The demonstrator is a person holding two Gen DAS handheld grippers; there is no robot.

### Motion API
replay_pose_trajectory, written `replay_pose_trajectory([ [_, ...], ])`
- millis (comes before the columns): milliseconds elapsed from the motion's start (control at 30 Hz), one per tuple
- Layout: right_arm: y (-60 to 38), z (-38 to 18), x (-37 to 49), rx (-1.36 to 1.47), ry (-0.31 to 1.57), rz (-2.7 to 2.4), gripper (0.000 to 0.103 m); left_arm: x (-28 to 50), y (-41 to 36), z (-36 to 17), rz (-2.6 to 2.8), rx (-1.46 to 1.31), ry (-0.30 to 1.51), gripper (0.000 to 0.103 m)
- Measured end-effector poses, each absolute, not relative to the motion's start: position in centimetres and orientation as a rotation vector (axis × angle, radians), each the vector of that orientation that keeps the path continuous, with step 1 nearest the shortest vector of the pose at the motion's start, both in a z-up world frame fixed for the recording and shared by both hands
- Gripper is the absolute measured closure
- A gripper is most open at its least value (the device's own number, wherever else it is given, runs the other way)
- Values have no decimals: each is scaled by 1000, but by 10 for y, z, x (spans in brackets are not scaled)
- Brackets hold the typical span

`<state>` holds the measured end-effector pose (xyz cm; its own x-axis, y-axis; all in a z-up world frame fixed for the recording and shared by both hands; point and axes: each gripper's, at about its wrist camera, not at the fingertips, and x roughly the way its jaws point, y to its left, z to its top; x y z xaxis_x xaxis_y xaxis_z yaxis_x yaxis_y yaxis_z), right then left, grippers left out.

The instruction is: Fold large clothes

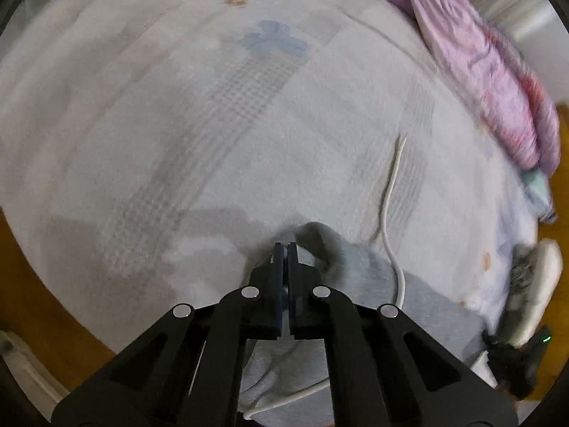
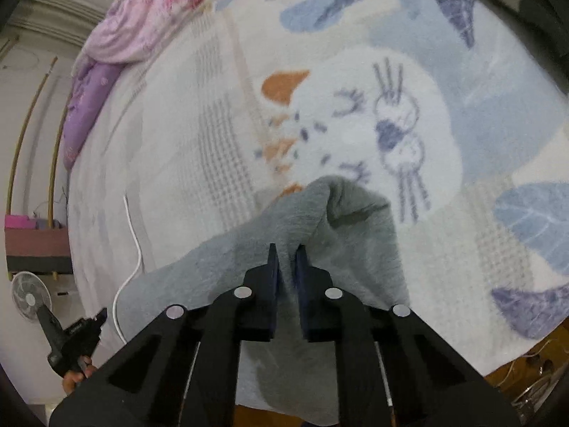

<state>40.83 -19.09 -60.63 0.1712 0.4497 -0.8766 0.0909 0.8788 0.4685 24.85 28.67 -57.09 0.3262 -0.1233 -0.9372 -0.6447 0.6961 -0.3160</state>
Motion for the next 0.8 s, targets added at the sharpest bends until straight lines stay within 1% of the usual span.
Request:
replay_pose_trajectory([
  [100,-198,-617,404,442,1400,204,95,249,275,-599,402,-739,1322,102],
  [167,-199,-633,402,440,1414,145,95,253,271,-604,401,-729,1331,102],
  [233,-201,-647,401,506,1452,97,89,255,273,-609,418,-720,1341,101],
  [267,-203,-644,402,529,1452,82,86,256,275,-612,425,-722,1349,101],
  [300,-202,-635,402,520,1441,73,77,256,279,-614,424,-741,1361,101],
  [367,-197,-609,398,468,1408,70,76,256,285,-604,391,-759,1330,101],
  [433,-179,-577,389,337,1352,79,76,253,288,-585,370,-744,1280,100],
  [467,-168,-566,384,300,1332,113,76,251,289,-578,351,-755,1260,99],
  [500,-154,-559,379,289,1316,174,76,249,289,-572,340,-768,1246,95],
  [533,-131,-553,374,281,1309,274,77,246,288,-565,333,-784,1225,87],
  [600,-93,-550,368,245,1311,400,81,242,282,-557,306,-804,1197,84],
  [633,-67,-552,363,209,1309,458,89,241,275,-554,277,-829,1182,83],
  [667,-50,-555,360,176,1314,487,93,241,269,-552,256,-848,1176,83],
  [700,-35,-559,358,151,1326,504,95,242,264,-552,236,-854,1176,79],
  [733,-21,-567,356,127,1350,505,96,246,253,-553,230,-804,1197,72],
  [767,-14,-576,355,94,1371,484,97,250,247,-555,236,-767,1216,71],
  [800,-10,-587,356,47,1382,449,102,255,239,-564,241,-729,1245,71],
])
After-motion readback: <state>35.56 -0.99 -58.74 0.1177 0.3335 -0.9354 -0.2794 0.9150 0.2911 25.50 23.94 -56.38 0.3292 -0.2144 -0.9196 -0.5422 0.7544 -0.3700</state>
